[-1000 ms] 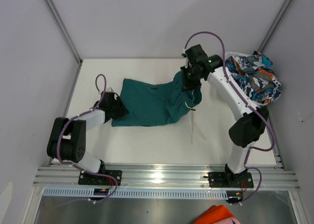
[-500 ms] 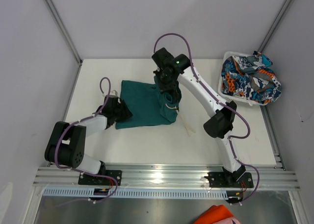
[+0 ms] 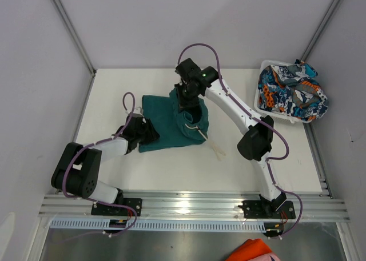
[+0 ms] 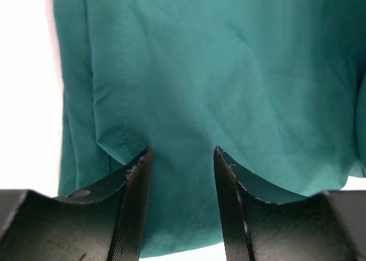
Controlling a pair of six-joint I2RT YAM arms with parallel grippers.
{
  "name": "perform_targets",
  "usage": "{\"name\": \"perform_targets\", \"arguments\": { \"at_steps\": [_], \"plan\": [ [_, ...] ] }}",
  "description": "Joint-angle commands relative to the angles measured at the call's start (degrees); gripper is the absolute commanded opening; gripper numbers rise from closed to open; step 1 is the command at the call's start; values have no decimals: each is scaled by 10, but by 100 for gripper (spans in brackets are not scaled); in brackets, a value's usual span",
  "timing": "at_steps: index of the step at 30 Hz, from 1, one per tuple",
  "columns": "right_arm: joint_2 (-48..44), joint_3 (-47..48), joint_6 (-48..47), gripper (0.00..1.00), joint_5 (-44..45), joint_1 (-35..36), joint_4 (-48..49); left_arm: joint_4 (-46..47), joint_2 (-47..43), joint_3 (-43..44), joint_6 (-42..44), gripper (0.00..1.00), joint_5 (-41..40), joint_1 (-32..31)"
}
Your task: Fold and stack the shorts
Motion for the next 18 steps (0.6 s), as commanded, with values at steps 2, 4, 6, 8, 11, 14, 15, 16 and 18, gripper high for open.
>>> {"name": "perform_targets", "arguments": {
  "at_steps": [2, 4, 6, 8, 11, 14, 15, 16, 18],
  "plan": [
    [-22, -4, 51, 0, -51, 0, 79, -8, 5, -3, -12, 50, 6, -26],
    [-27, -15, 68, 0, -56, -4, 98, -8, 6, -2, -13, 49, 4, -35],
    [-40, -25, 83, 0, -68, -12, 110, -11, 5, -2, -14, 49, -1, -43],
    [-49, -31, 92, 0, -77, -15, 121, -10, 1, -6, -18, 49, -6, -48],
    [-49, -25, 100, 0, -83, -15, 122, -9, -3, -8, -21, 49, -10, -55],
    [-36, -25, 105, 0, -85, -15, 119, -10, -5, -8, -21, 49, -10, -58],
    [-28, -25, 105, 0, -89, -14, 120, -11, -7, -8, -21, 49, -11, -58],
    [-23, -26, 108, 0, -97, -12, 122, -11, -7, -10, -21, 49, -12, -58],
    [-18, -34, 115, 0, -101, -6, 142, -11, -10, -14, -20, 49, -14, -58]
  ]
}}
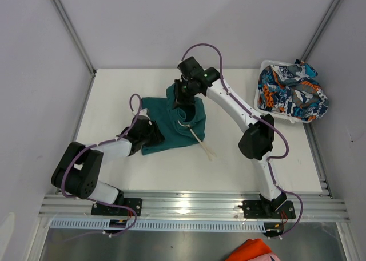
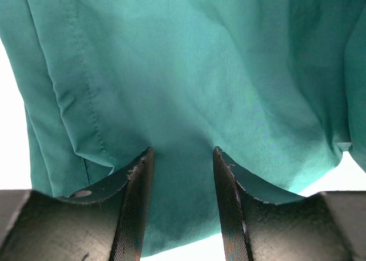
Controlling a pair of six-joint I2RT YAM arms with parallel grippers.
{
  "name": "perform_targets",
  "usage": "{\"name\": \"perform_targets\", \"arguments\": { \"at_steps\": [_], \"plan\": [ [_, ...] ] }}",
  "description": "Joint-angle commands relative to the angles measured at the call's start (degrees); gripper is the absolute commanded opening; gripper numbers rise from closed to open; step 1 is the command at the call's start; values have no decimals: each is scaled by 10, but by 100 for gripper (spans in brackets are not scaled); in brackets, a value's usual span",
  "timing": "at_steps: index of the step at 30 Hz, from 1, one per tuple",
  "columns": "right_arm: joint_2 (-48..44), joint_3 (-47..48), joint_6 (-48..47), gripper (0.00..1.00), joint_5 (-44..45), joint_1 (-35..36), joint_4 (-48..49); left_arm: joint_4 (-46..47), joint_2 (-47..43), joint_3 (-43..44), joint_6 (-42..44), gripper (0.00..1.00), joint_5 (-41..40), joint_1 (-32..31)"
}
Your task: Fold and stack the shorts
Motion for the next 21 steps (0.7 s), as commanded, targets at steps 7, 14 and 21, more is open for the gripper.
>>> {"name": "perform_targets", "arguments": {
  "at_steps": [7, 14, 21],
  "plan": [
    [15, -11, 51, 1, -45, 23, 91, -1, -28, -33, -10, 49, -12, -7],
    [45, -27, 67, 45, -42, 28, 126, 4, -56, -54, -10, 48, -15, -7],
    [-16, -43, 82, 86, -64, 36, 170, 7, -61, -60, -13, 48, -19, -7]
  ]
}}
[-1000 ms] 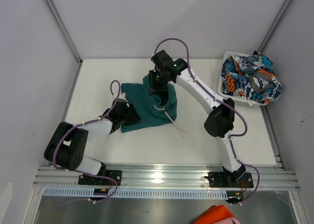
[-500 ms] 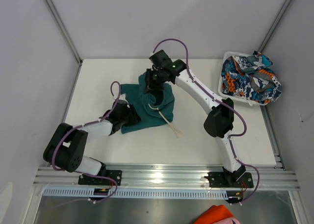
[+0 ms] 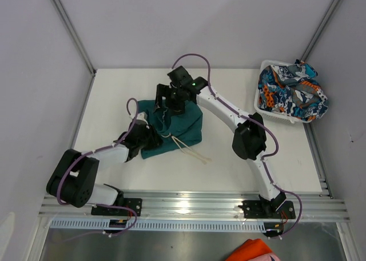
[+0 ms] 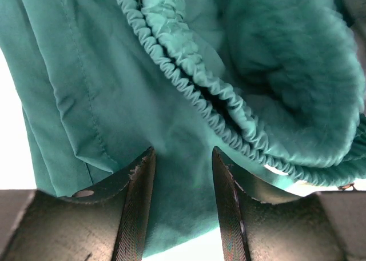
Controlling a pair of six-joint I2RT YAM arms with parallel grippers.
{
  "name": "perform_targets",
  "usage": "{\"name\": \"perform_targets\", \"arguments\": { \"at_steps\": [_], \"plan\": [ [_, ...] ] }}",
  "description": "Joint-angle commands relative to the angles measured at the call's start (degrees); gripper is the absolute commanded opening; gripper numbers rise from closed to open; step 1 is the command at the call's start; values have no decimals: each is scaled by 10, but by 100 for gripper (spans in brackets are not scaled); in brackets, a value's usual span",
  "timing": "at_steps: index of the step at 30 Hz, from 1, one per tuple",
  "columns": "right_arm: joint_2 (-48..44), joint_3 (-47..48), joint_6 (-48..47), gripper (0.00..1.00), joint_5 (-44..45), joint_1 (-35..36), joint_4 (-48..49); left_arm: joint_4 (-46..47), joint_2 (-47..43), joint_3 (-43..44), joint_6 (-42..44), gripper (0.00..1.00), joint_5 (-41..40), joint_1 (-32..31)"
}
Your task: Fold and stack the shorts
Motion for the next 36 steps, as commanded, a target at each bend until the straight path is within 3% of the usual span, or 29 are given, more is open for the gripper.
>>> {"name": "perform_targets", "arguments": {
  "at_steps": [1, 6, 9, 12, 17, 25, 36],
  "plan": [
    [-72, -10, 15, 85, -18, 2, 55, -2, -19, -15, -8, 48, -11, -5],
    [-167, -77, 11, 78, 5, -16, 86, -26, -85, -24, -14, 46, -8, -5],
    [-211, -163, 11, 77, 4, -39, 128, -96, -154, -8, -11, 46, -10, -4],
    [-227, -230, -2, 80, 14, -48, 158, -156, -216, 25, -8, 47, 2, 10],
    [-205, -258, -47, 80, 57, -45, 163, -216, -266, 81, -7, 50, 64, 74],
    [-152, -244, -82, 77, 136, -11, 196, -173, -169, 105, -15, 55, 130, 166],
    [-80, -185, -107, 70, 247, 35, 189, -88, -20, 121, -15, 60, 125, 174]
  ]
}}
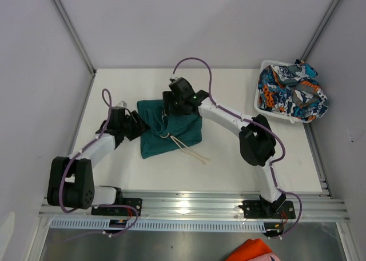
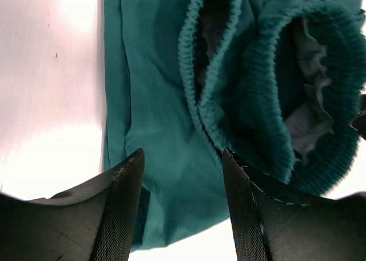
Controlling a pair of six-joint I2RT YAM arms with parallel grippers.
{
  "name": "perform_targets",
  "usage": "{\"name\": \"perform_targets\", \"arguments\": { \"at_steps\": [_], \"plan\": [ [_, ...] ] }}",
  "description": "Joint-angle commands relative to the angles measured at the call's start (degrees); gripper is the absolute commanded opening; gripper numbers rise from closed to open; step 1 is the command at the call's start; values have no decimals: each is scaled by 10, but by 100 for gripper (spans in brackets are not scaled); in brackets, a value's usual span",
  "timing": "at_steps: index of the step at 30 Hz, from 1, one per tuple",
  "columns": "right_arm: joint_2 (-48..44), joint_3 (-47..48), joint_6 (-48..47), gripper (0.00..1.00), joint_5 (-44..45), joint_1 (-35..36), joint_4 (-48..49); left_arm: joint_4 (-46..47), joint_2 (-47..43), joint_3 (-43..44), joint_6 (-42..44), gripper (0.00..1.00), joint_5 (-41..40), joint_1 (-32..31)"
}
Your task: Fold and stack the shorts
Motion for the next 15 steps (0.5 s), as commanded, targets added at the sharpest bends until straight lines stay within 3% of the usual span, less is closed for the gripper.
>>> {"name": "perform_targets", "arguments": {
  "at_steps": [1, 7, 15],
  "plan": [
    [26, 48, -24, 70, 65, 16, 8, 56, 26, 30, -6, 60, 13, 6],
    [66, 88, -30, 63, 139, 36, -6, 98, 79, 43, -6, 60, 7, 5],
    [70, 57, -12, 30, 200, 47, 64, 145, 126, 62, -5, 59, 16, 6]
  ]
}}
